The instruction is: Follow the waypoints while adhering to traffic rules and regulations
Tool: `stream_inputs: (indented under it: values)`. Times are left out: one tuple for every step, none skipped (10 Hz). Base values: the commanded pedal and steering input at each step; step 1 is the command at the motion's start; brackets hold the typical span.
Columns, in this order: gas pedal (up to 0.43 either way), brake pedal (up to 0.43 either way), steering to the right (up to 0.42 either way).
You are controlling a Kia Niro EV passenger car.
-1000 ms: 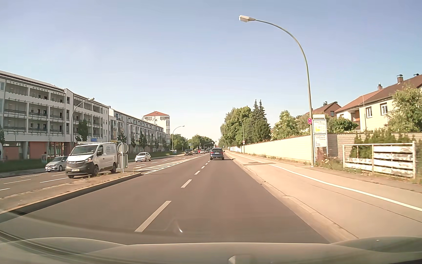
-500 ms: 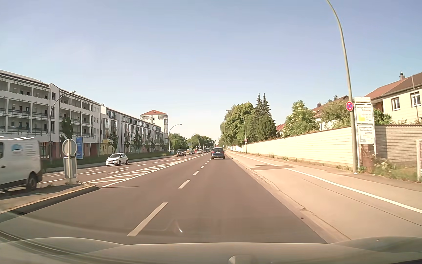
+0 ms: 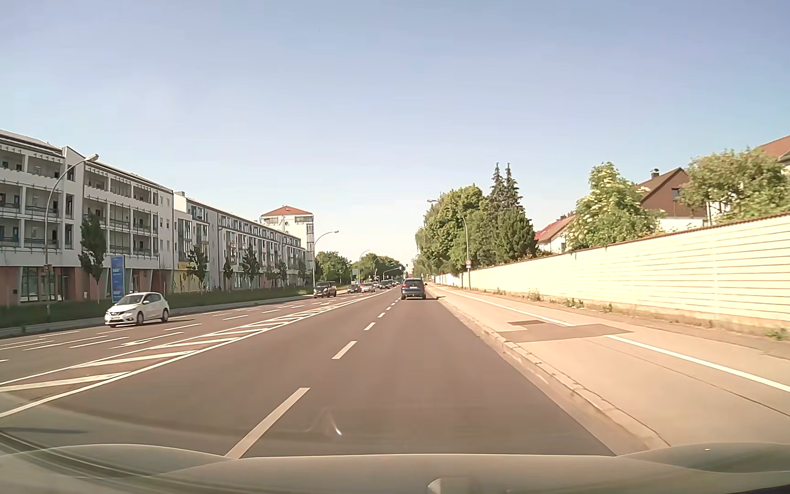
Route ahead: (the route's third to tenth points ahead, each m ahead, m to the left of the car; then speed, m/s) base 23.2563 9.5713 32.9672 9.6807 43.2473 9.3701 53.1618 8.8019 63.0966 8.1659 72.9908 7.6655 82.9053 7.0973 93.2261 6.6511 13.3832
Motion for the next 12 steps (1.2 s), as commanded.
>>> stream_inputs:
  values:
    - [0.240,0.000,-0.005]
    - [0.240,0.000,-0.005]
    - [0.240,0.000,-0.005]
    - [0.240,0.000,-0.005]
    - [0.240,0.000,-0.004]
    - [0.240,0.000,-0.004]
    - [0.197,0.000,-0.003]
    - [0.079,0.000,-0.003]
    - [0.000,0.000,-0.003]
    - [0.000,0.000,-0.003]
    - [0.000,0.000,-0.003]
    - [0.000,0.000,-0.003]
